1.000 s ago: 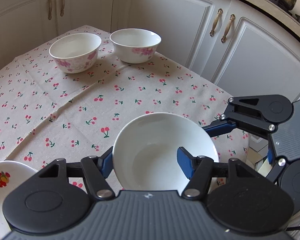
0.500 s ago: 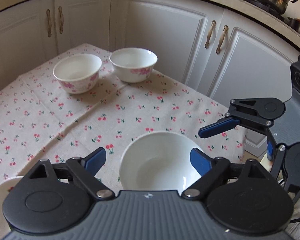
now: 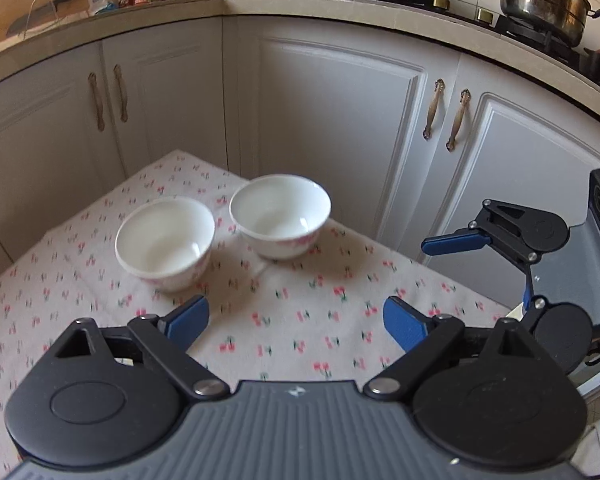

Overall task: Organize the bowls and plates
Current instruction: 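Grasp the rim of a second pink-flowered bowl with the left gripper, then lift the second bowl with the left gripper and carry it over the first bowl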

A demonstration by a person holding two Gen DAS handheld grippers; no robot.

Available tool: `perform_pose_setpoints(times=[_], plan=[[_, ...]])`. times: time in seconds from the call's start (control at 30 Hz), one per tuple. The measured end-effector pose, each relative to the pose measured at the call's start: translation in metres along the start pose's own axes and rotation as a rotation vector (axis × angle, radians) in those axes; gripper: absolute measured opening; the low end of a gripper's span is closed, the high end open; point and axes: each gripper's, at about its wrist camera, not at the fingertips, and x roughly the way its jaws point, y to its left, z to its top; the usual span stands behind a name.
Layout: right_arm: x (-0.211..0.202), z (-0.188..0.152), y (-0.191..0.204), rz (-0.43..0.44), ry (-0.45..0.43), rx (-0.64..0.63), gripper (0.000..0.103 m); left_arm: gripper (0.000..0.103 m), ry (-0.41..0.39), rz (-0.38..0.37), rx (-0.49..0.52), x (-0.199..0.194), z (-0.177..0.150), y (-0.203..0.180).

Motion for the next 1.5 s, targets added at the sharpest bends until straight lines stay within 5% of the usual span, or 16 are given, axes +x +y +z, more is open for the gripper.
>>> perform_pose_setpoints(times=[0.57,0.8,1.2,1.5], plan=[[0.071,0.02,-0.059,-0.1,-0.034,0.004,0.103,0.094,0.063,-0.006,0.041,0.111,0.08,0.031],[0.098,0.022,-0.071,-0.05,-0.01,0.033,0.103,0.093,0.123,-0.013,0.049,0.153,0.088,0.039],[0.124,0.021,-0.077,-0.038,0.022,0.053,0.086,0.066,0.195,-0.052,0.051,0.188,0.086,0.045],[0.127,0.022,-0.078,-0.05,0.014,0.056,0.085,0.066,0.201,-0.051,0.065,0.191,0.086,0.044]])
